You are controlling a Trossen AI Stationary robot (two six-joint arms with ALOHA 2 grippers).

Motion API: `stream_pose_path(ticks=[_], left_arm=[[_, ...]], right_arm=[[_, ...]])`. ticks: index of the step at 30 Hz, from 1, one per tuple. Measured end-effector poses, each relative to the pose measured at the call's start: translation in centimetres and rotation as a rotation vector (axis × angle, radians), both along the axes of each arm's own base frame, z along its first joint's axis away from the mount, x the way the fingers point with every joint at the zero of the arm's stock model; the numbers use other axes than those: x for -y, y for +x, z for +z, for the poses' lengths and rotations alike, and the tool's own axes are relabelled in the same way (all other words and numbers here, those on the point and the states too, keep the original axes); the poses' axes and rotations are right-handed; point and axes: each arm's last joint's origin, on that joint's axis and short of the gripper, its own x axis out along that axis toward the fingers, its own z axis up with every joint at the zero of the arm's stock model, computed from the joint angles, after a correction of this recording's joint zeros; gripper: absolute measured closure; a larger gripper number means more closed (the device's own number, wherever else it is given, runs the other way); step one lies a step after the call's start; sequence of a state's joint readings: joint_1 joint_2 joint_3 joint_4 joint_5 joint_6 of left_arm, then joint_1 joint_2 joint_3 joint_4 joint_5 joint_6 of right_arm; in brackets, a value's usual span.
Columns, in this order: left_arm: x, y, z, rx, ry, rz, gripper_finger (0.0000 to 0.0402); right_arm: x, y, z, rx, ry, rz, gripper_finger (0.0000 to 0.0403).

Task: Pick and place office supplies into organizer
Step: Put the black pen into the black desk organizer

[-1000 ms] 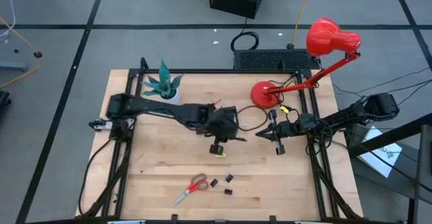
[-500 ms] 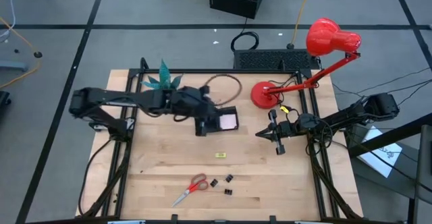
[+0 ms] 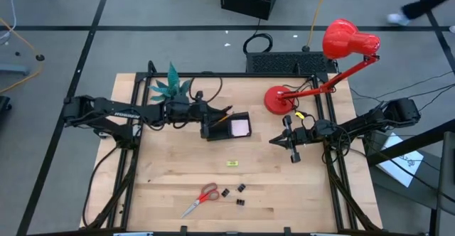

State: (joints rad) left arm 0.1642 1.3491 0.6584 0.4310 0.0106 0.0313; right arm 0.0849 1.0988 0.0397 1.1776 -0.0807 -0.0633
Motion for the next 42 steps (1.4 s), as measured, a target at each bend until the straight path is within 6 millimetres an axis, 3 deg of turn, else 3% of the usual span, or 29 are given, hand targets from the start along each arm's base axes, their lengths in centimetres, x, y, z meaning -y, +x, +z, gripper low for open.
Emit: stream_pose_path(ticks=[11,16,33,42], left_arm=[[-0.2,-2.2,-3.7,-0.004,-0.036,0.181,0.0369],[-0.2,-2.8,-4.3,0.043,-0.057,0.201,0.0369],[-0.4,-1.5,-8.0,-0.006,-0.084,0.23,0.0369],[-0.4,-1.3,-8.4,-0.019,-0.093,0.195,0.0369]], right_arm=[[0.0,0.0,0.0,-0.001,-0.001,-0.001,0.0399],[0.0,0.0,0.0,0.0,-0.001,-0.001,0.0399],[0.0,0.0,0.1,0.007,0.0,-0.001,0.0399],[0.0,0.0,0.1,0.007,0.0,-0.001,0.0399]])
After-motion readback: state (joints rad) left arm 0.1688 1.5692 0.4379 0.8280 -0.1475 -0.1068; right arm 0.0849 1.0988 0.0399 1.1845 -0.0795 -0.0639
